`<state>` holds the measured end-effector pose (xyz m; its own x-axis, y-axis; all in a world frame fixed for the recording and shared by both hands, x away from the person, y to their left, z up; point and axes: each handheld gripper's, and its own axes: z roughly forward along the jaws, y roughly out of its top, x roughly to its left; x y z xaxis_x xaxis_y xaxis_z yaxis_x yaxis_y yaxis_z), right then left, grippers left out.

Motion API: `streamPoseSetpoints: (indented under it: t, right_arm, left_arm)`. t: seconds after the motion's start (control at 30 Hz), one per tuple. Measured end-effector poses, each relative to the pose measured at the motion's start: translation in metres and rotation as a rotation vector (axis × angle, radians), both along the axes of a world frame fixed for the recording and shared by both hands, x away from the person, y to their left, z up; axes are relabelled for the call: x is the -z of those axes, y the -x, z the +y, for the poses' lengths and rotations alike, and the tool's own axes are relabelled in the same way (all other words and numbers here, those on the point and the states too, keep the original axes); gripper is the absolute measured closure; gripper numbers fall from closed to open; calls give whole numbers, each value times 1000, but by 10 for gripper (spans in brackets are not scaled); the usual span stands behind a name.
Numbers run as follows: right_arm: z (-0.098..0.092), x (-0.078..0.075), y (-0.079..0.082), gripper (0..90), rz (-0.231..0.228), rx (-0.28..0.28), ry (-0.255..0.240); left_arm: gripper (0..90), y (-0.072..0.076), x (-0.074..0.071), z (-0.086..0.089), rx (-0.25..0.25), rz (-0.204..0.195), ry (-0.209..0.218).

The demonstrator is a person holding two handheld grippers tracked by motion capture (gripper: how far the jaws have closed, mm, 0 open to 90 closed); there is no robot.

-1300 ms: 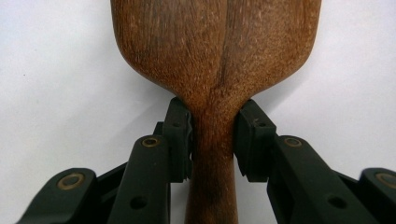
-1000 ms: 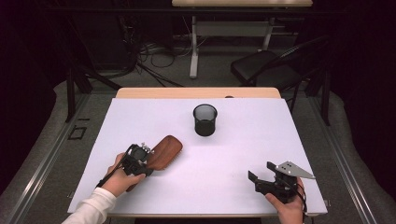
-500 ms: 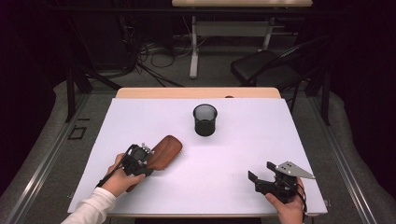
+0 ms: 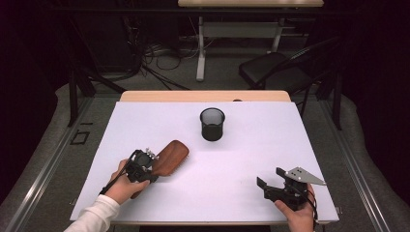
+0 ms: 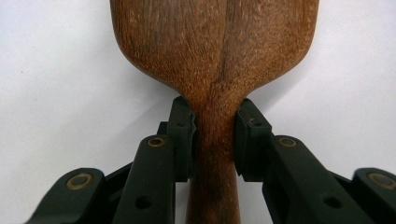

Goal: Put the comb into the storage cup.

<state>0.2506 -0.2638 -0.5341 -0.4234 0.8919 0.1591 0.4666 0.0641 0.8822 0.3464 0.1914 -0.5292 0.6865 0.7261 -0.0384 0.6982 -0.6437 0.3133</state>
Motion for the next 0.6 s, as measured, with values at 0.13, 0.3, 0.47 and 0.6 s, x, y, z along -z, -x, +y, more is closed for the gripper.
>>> streamPoseSetpoints:
  t: [0.13,0.3,0.47,0.6]
  right_arm:
    - [0,0,0,148,0,1,-1]
    - [0,0,0,148,-1,-1,-1]
    - [0,0,0,147,0,0,0]
    - [0,0,0,148,4,0,1]
  left_arm:
    - [719,0,0,0,-6,0,8]
    - [721,1,0,1,-5,-4,15]
    - [722,1,0,3,-4,-12,32]
    - [722,2,0,5,-8,-15,46]
